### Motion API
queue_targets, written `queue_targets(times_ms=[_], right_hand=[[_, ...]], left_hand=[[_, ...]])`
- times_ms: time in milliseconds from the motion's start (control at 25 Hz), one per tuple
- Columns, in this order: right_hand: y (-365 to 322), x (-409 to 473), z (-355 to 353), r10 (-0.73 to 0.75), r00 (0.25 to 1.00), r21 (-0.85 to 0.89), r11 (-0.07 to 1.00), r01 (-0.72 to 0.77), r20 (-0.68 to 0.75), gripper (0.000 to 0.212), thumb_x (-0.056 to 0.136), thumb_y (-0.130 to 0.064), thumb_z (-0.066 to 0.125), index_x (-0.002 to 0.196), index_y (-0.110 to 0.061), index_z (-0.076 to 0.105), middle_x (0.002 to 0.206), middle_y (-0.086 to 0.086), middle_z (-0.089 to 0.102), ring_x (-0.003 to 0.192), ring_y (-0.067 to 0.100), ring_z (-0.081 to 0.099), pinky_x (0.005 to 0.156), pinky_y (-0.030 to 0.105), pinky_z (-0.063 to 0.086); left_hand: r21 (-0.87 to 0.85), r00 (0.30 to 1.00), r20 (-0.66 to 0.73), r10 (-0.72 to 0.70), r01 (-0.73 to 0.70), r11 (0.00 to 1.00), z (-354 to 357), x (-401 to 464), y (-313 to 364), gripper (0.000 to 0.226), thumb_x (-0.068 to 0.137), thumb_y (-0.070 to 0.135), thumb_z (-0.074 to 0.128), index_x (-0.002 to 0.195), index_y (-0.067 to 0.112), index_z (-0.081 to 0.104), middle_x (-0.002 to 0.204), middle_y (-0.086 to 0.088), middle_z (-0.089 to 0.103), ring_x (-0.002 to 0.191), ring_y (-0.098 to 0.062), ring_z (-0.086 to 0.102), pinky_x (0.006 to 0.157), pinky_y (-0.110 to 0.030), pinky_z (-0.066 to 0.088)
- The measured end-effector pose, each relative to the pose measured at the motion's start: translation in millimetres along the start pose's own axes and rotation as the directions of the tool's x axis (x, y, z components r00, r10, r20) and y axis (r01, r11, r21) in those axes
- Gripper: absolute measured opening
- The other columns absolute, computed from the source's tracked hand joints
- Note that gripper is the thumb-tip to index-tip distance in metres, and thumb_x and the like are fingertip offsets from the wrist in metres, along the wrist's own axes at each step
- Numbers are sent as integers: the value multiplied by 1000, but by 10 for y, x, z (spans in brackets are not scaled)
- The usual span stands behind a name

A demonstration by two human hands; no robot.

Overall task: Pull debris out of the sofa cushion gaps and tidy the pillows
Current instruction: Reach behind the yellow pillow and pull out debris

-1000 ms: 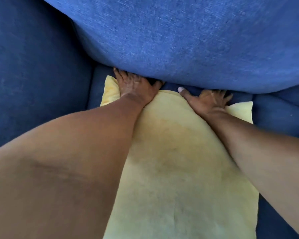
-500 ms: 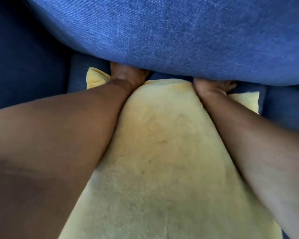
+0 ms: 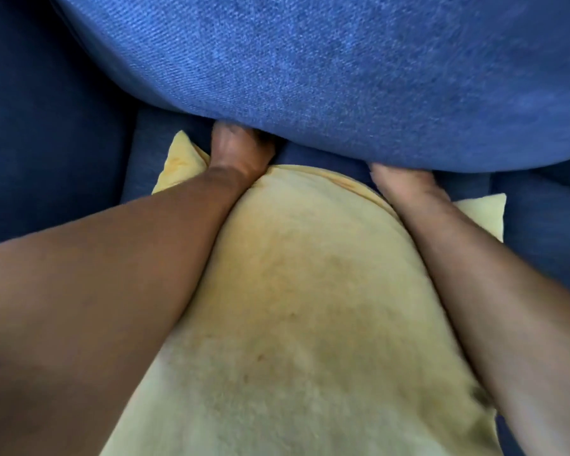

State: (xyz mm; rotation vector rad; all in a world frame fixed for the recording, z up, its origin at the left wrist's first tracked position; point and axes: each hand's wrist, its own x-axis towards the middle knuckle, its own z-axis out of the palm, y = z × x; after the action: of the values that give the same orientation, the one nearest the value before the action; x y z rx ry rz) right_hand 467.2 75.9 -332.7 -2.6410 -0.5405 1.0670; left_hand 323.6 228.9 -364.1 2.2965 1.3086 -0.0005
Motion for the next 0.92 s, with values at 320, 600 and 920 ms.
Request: queue_targets(times_ms=[320, 600, 920], right_hand=[[-103, -647, -387, -173, 976, 408, 907, 106, 132, 8, 90, -35, 71, 88, -29, 77, 105, -8, 79, 95, 8, 71, 101, 30, 53], [-177, -1697, -1048, -317, 927, 381, 846, 372, -200, 21, 96, -33, 52, 111, -26, 66, 100, -5, 75, 98, 18, 72, 91, 47, 57], [-251, -2782, -1574, -381, 897, 341, 832, 438, -223, 22, 100, -23, 55, 114, -20, 71, 97, -6, 75, 87, 7, 75, 83, 40, 58]], left_hand=[[272, 957, 268, 110, -185, 944, -562, -208, 133, 40, 103, 24, 47, 141, 14, 54, 151, -11, 51, 143, -30, 39, 117, -40, 29], [-483, 975, -187, -121, 16, 876, -1822, -1274, 502, 19, 97, 22, 59, 108, 22, 75, 93, 7, 77, 82, -5, 76, 81, -23, 58], [-813, 937, 14, -348, 213, 541, -2615, -2525, 953, 16, 98, 17, 65, 112, 14, 74, 104, 2, 76, 79, -15, 78, 85, -41, 62]])
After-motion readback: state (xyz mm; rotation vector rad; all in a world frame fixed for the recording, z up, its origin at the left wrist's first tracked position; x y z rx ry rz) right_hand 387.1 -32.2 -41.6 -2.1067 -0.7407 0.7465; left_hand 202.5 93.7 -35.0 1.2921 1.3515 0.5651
